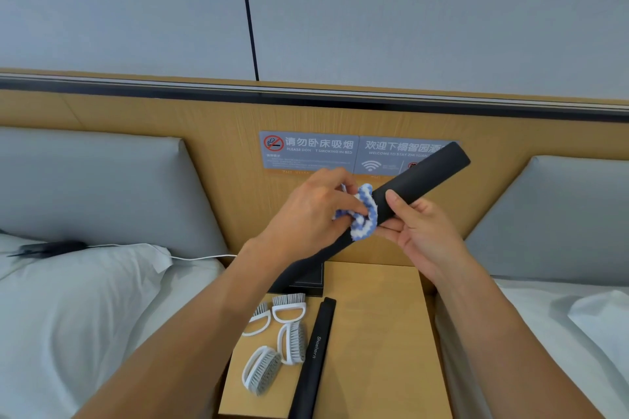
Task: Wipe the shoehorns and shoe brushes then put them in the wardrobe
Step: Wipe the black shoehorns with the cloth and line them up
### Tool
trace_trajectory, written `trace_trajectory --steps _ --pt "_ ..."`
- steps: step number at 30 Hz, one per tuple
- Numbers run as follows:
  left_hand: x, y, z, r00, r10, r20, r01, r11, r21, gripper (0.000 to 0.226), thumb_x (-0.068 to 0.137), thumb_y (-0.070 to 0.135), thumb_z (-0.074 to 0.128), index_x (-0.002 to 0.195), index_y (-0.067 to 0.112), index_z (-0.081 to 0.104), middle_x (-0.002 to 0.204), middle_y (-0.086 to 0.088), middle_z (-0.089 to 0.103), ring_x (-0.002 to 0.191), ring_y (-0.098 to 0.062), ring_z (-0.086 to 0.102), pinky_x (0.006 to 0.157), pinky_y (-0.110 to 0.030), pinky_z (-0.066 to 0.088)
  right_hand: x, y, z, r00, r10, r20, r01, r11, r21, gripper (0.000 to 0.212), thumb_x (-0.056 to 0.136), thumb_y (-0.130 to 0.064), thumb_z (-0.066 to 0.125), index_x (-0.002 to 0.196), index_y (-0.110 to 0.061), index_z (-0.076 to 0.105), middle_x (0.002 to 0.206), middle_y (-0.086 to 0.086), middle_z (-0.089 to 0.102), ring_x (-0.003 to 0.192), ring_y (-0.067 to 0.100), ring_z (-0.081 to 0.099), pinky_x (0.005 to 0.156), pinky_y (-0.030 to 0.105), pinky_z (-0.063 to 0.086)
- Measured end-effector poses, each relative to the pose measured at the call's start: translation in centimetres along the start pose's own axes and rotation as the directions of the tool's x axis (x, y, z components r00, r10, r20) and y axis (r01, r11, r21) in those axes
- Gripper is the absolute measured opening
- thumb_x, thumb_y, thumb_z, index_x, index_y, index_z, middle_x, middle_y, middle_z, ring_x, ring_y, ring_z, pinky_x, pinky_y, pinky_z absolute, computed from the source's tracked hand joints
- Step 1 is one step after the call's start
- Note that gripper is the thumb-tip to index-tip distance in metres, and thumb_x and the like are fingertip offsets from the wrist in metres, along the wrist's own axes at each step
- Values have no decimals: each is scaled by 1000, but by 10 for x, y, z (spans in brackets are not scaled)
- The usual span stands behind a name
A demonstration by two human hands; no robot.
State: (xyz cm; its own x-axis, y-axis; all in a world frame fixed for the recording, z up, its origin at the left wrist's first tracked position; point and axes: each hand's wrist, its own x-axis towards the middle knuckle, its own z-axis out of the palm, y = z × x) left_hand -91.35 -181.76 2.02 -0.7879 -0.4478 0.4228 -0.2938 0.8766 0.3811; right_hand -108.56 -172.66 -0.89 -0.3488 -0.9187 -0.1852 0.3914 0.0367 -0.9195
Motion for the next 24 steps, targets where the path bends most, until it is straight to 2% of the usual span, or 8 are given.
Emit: trace_trajectory --steps 4,7,10,13,18,24 --pt "3 4 -3 1000 10 -11 -10 1000 -8 19 85 27 60 91 21 77 106 1 59 89 -13 52 73 -27 43 -4 -13 -3 998 -16 55 16 1000 8 19 101 -7 49 110 1 63 116 24 70 104 36 71 87 46 60" --pt "2 6 -3 999 -12 -46 9 998 -55 11 84 27 70 88 23 78 106 1 59 89 -14 54 73 -27 43 -8 -17 -5 996 -26 89 29 999 -22 23 101 -6 48 117 3 61 116 25 70 104 39 70 88 46 59" --pt "1 10 0 997 -50 -63 45 996 -76 11 80 19 76 91 20 78 107 0 59 92 -19 57 74 -36 48 -7 -19 -2 998 -44 36 45 999 -11 19 100 -7 51 109 0 65 110 23 73 96 36 73 79 43 62" --pt "0 11 -1 997 -32 -75 27 997 -69 13 80 16 76 92 19 78 108 -1 60 92 -19 57 75 -33 47 -4 -22 1 999 -50 -1 50 999 12 18 102 -9 50 103 -3 66 100 19 76 88 30 76 69 36 62" --pt "-11 4 -6 1000 2 6 -2 1000 -8 12 78 16 76 90 20 77 107 -1 57 93 -17 53 74 -25 39 3 -30 -3 995 -68 -79 71 997 37 16 101 -9 53 107 -2 65 103 18 76 96 31 74 73 36 62" --pt "-40 -9 -7 998 2 67 -3 1000 18 12 77 14 78 88 18 75 108 -3 55 95 -15 50 72 -25 41 11 -53 -13 984 -81 -157 84 996 14 20 98 -11 59 116 -3 63 107 12 76 99 26 74 75 35 62"
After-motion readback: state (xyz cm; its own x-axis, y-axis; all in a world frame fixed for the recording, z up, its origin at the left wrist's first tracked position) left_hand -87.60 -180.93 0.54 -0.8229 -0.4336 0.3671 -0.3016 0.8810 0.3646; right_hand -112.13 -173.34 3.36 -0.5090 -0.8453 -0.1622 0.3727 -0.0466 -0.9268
